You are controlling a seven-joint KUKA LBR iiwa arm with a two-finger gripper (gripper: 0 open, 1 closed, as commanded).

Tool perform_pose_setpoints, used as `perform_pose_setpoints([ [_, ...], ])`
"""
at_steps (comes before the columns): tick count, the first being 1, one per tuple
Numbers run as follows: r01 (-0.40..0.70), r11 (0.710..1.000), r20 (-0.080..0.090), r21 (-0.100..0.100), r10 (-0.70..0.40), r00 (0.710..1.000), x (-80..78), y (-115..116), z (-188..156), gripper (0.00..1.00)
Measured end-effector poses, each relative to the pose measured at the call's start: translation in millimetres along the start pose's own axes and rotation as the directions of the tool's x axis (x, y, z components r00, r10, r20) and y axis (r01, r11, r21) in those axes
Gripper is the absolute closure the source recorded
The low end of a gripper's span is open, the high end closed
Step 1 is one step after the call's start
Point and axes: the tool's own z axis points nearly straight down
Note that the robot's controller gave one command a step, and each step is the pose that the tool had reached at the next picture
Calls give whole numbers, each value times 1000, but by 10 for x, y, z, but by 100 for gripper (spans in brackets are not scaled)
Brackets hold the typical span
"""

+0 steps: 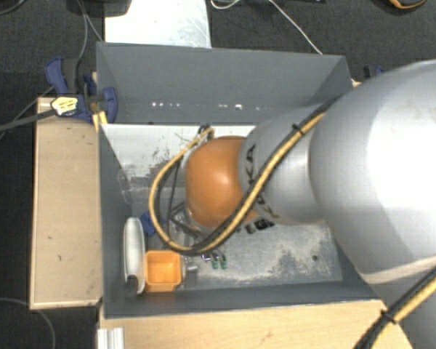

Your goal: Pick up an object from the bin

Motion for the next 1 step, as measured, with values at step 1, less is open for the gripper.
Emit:
perform_pose_setpoints([
  [1,146,989,20,1,-146,989,242,15,-926,0],
])
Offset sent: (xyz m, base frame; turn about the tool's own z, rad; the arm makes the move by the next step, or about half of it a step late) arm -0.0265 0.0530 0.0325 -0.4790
